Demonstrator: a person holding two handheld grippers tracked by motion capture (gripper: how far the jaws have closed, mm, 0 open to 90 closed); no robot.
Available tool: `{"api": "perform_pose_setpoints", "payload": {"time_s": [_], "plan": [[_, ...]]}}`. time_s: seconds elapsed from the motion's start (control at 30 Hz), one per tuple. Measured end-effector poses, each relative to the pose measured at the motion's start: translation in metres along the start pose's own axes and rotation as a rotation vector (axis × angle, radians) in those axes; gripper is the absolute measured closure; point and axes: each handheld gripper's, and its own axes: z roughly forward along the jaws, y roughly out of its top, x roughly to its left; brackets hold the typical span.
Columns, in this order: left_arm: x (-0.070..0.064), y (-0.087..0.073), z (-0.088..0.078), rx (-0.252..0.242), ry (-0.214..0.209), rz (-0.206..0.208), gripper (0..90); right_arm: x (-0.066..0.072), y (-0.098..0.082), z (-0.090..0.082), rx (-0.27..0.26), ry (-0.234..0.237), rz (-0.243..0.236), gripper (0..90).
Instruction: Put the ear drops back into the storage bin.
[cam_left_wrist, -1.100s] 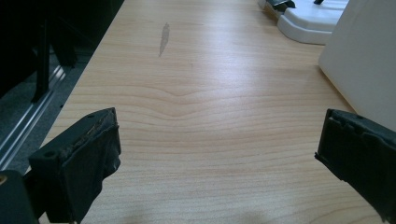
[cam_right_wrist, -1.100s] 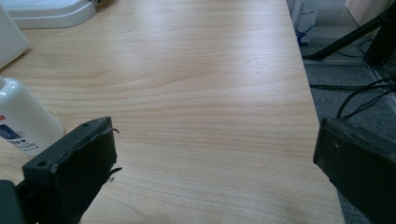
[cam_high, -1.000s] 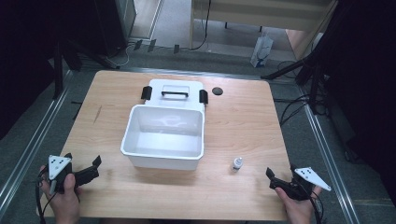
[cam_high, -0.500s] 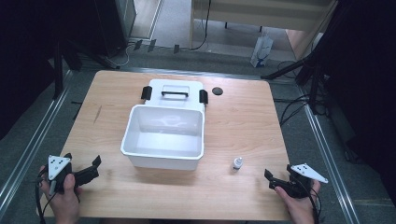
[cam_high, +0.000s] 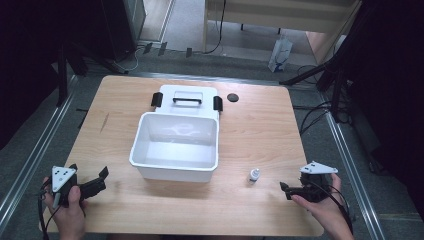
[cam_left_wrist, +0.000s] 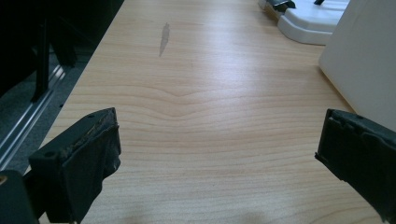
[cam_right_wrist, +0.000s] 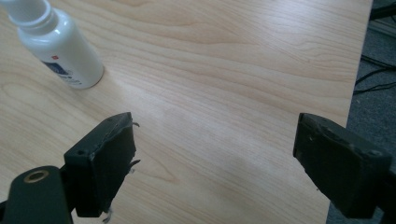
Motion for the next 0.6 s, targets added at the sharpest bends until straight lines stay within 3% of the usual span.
{"api": "perform_pose_setpoints", "payload": {"time_s": [0.13,0.17,0.2,0.23,0.33,0.6], "plan": [[0.000,0.000,0.000,0.003,-0.004,0.000,0.3,0.007,0.015,0.002,0.078,0.009,-0.091,12.4],[0.000,0.000,0.000,0.003,-0.004,0.000,0.3,0.007,0.015,0.002,0.078,0.009,-0.091,12.4],[0.000,0.000,0.000,0.003,-0.005,-0.001,0.3,0.012,0.023,0.004,0.120,0.007,-0.141,12.6],[0.000,0.000,0.000,0.003,-0.005,-0.001,0.3,0.014,0.027,0.004,0.139,0.006,-0.160,12.7],[0.000,0.000,0.001,0.003,-0.006,-0.002,0.3,0.017,0.034,0.005,0.171,0.011,-0.184,12.8],[0.000,0.000,0.001,0.007,-0.009,0.000,0.3,0.028,0.063,0.008,0.278,0.010,-0.311,13.7]]}}
